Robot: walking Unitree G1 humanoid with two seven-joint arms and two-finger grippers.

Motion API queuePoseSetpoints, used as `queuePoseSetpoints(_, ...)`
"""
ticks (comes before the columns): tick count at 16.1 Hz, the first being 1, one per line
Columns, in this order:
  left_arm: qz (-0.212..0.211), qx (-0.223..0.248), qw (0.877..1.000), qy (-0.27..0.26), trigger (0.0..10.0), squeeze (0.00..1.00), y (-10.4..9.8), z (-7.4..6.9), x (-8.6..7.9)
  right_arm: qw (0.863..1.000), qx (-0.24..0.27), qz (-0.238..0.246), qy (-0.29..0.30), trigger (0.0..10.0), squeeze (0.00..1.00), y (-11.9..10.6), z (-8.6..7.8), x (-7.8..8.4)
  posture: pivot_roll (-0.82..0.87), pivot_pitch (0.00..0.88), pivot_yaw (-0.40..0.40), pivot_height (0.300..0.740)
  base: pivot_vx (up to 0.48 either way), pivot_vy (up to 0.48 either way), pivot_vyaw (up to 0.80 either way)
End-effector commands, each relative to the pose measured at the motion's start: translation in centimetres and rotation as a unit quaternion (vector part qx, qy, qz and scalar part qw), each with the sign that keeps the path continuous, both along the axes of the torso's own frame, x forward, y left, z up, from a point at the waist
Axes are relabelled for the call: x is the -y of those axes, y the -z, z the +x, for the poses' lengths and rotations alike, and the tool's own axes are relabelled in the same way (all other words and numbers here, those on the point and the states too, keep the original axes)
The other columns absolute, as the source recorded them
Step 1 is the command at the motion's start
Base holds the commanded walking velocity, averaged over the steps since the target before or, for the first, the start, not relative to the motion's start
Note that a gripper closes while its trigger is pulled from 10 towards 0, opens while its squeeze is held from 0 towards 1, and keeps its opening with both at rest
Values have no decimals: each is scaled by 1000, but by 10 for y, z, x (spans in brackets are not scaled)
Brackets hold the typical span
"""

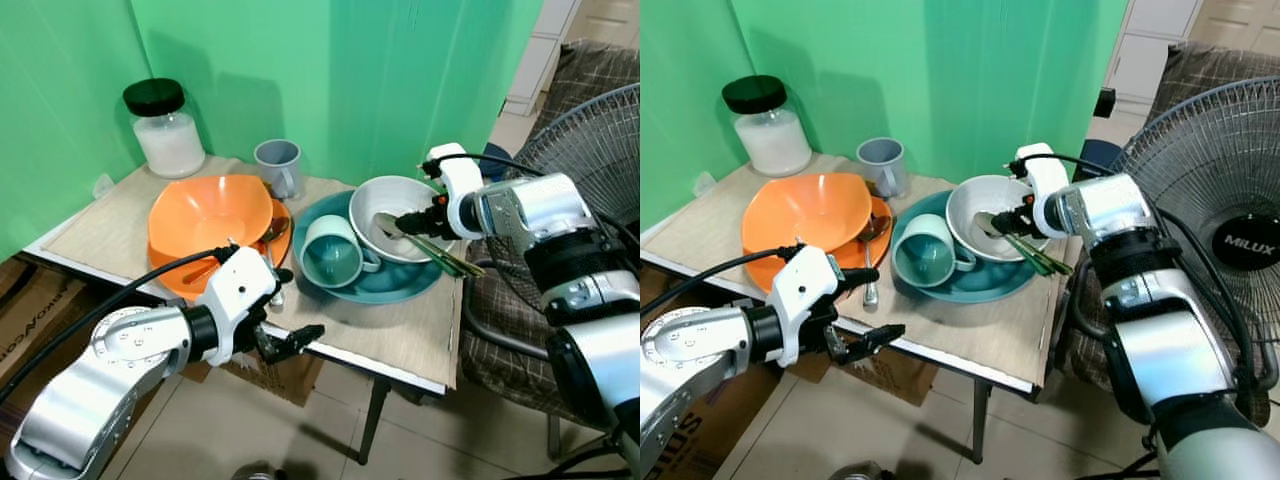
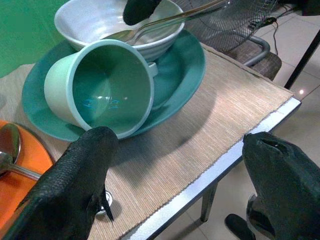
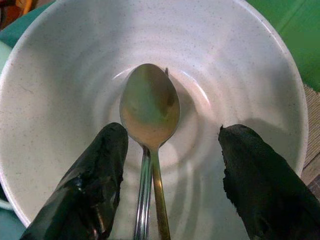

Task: Setting the table

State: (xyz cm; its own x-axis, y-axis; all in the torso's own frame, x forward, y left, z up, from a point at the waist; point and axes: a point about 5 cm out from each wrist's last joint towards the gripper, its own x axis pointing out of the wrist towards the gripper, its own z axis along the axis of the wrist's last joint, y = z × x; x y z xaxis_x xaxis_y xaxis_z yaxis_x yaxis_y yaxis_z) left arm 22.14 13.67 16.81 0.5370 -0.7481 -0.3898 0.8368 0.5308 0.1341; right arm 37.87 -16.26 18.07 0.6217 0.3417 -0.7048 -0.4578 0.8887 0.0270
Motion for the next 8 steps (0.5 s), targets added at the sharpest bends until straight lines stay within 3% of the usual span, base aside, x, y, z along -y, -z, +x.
queuePoseSetpoints(1,6,-1,1000,0,10000,0,2,1,0,1000,9,-5,1,10000,0,-6,3,-1,30,0,4,740,0,0,0)
queuePoseSetpoints(3,5,-1,1000,-1,10000,0,2,0,0,1000,4,-13,-4,8549,0,-4,3,0,30,0,2,740,0,0,0)
queuePoseSetpoints(5,7,-1,1000,-1,10000,0,3,0,-1,1000,-6,-20,-17,10000,0,-1,1,0,32,0,3,740,0,0,0)
queuePoseSetpoints(7,14,3,1000,-3,10000,0,3,1,-1,999,-11,-23,-21,10000,0,2,1,-1,33,0,3,740,0,0,0)
queuePoseSetpoints(8,14,4,1000,-4,10000,0,3,2,-1,999,-11,-26,-20,8588,0,3,1,-1,33,0,6,740,0,0,0)
